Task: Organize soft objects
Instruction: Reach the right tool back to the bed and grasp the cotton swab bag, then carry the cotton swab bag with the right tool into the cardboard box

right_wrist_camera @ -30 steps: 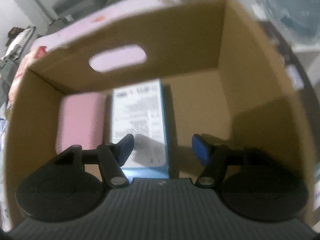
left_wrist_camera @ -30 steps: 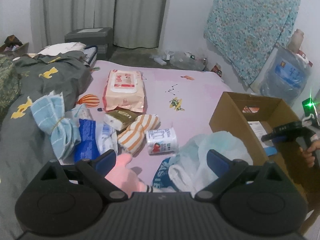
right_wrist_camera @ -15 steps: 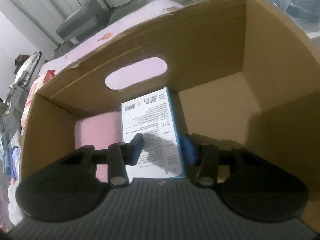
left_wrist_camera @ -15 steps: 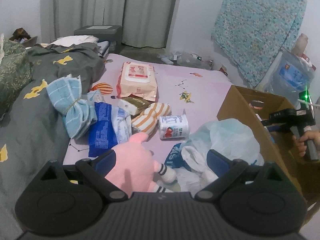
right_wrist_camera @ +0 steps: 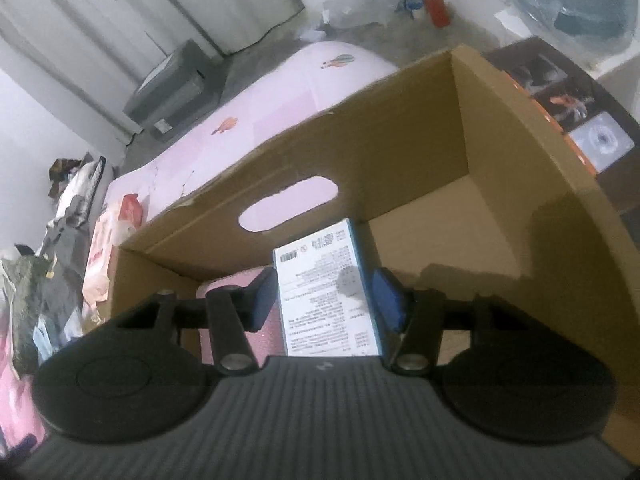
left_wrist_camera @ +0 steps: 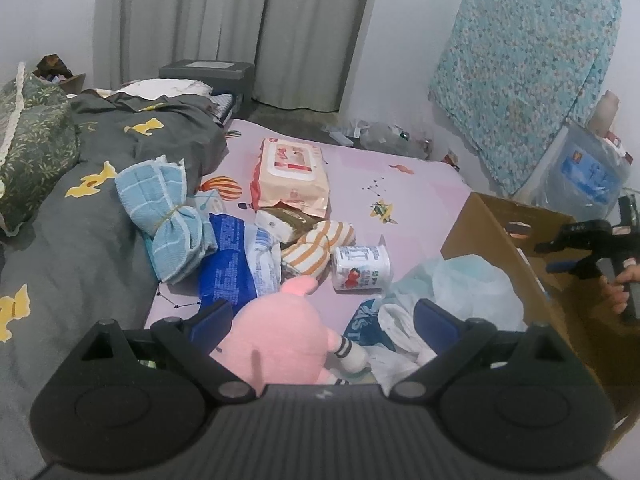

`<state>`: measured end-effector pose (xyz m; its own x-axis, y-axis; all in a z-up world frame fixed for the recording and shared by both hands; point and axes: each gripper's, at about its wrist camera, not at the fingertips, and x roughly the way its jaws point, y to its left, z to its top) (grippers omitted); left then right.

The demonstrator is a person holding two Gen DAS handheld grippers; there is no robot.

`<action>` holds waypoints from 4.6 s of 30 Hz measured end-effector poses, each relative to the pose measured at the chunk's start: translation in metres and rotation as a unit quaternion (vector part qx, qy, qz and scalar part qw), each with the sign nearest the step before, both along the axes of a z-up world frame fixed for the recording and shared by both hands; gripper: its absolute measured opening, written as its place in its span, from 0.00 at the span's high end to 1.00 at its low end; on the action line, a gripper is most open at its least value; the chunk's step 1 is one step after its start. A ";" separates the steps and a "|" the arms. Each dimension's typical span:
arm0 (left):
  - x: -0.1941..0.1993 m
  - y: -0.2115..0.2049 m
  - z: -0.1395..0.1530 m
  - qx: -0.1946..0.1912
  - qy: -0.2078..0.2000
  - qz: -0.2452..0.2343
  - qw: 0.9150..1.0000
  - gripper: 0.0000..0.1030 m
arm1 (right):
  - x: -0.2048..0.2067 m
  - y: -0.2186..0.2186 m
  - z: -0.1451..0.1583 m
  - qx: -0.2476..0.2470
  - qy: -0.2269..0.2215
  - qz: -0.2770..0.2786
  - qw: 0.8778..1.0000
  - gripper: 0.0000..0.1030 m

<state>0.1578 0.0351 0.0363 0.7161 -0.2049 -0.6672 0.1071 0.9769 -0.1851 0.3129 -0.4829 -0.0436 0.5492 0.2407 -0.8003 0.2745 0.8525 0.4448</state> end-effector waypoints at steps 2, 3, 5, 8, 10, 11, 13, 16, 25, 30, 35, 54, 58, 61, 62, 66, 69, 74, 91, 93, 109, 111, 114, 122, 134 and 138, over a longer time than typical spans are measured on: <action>-0.001 0.001 0.000 -0.002 -0.001 0.001 1.000 0.05 | 0.001 0.001 -0.010 0.008 0.015 -0.006 1.000 0.49; -0.001 0.002 0.001 -0.002 -0.002 0.001 1.000 0.05 | 0.002 0.003 -0.016 0.017 0.023 -0.006 1.000 0.49; -0.002 0.003 0.003 0.002 -0.007 0.003 1.000 0.05 | 0.005 0.008 -0.027 0.021 0.032 -0.008 0.999 0.47; -0.003 0.008 0.008 0.008 -0.017 0.006 1.000 0.05 | 0.003 0.011 -0.014 -0.001 0.022 -0.007 1.000 0.47; -0.002 0.013 0.014 0.010 -0.028 0.009 1.000 0.05 | 0.000 0.014 0.005 -0.032 0.004 -0.011 0.999 0.47; 0.000 0.016 0.017 0.013 -0.033 0.011 0.999 0.05 | -0.001 0.016 0.019 -0.045 -0.008 -0.012 0.999 0.47; 0.006 0.019 0.023 0.021 -0.044 0.014 0.999 0.05 | -0.003 0.024 0.046 -0.047 -0.037 -0.005 0.998 0.47; 0.021 0.022 0.031 0.034 -0.056 0.022 0.998 0.05 | 0.002 0.055 0.083 -0.020 -0.080 0.034 0.996 0.47; 0.116 0.026 0.027 0.073 -0.023 0.030 0.997 0.18 | 0.071 0.243 0.114 0.112 -0.075 0.240 0.961 0.45; 0.178 0.040 -0.010 0.048 0.052 0.014 0.997 0.37 | 0.121 0.351 0.077 0.132 -0.022 0.297 0.945 0.45; 0.207 0.066 -0.052 0.040 0.123 0.052 0.990 0.45 | 0.161 0.430 0.023 0.136 0.030 0.322 0.936 0.45; 0.220 0.098 -0.066 -0.027 0.161 0.068 0.984 0.33 | 0.209 0.520 -0.067 0.104 0.118 0.380 0.912 0.38; 0.213 0.102 -0.063 -0.035 0.150 0.065 0.986 0.33 | 0.203 0.517 -0.059 0.101 0.101 0.394 0.908 0.62; 0.207 0.101 -0.054 -0.034 0.137 0.057 0.988 0.33 | 0.201 0.507 -0.046 0.111 0.083 0.391 0.910 0.80; 0.205 0.100 -0.050 -0.034 0.131 0.055 0.989 0.32 | 0.200 0.502 -0.041 0.114 0.075 0.390 0.911 0.83; 0.195 0.093 -0.033 -0.025 0.094 0.048 0.994 0.21 | 0.201 0.477 -0.014 0.125 0.040 0.367 0.921 0.87; 0.191 0.084 -0.024 -0.017 0.065 0.034 0.997 0.15 | 0.204 0.450 0.000 0.146 0.031 0.343 0.928 0.89; 0.193 0.063 -0.021 -0.021 0.044 0.013 0.999 0.09 | 0.196 0.401 0.015 0.170 0.028 0.311 0.934 0.89; 0.127 -0.006 0.024 -0.039 0.008 -0.046 0.998 0.09 | 0.052 0.137 0.101 0.216 -0.132 0.100 0.962 0.89; 0.116 -0.010 0.023 -0.035 0.012 -0.043 0.998 0.09 | 0.019 0.084 0.103 0.213 -0.151 0.034 0.965 0.89; 0.050 -0.033 0.018 -0.034 0.029 -0.026 0.999 0.09 | -0.067 -0.040 0.018 0.117 -0.072 -0.190 0.972 0.57; 0.045 -0.034 0.018 -0.031 0.027 -0.022 0.999 0.09 | -0.071 -0.039 0.024 0.103 -0.078 -0.181 0.975 0.56; 0.038 -0.033 0.018 -0.033 0.024 -0.015 0.999 0.09 | -0.077 -0.038 0.035 0.070 -0.094 -0.170 0.979 0.53; 0.018 -0.025 0.017 -0.031 0.021 0.002 0.999 0.09 | -0.066 -0.010 0.058 0.012 -0.106 -0.068 0.992 0.43; -0.006 -0.010 0.014 -0.020 0.009 0.019 1.000 0.09 | -0.064 0.016 0.050 0.028 -0.035 0.042 0.998 0.26; -0.011 -0.005 0.010 -0.028 0.016 0.025 0.999 0.09 | -0.054 0.014 0.031 0.072 -0.001 0.025 0.997 0.27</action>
<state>0.1472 0.0297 0.0464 0.7055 -0.2062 -0.6781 0.0508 0.9690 -0.2417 0.2593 -0.4685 -0.0126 0.5351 0.3808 -0.7541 0.2323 0.7918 0.5648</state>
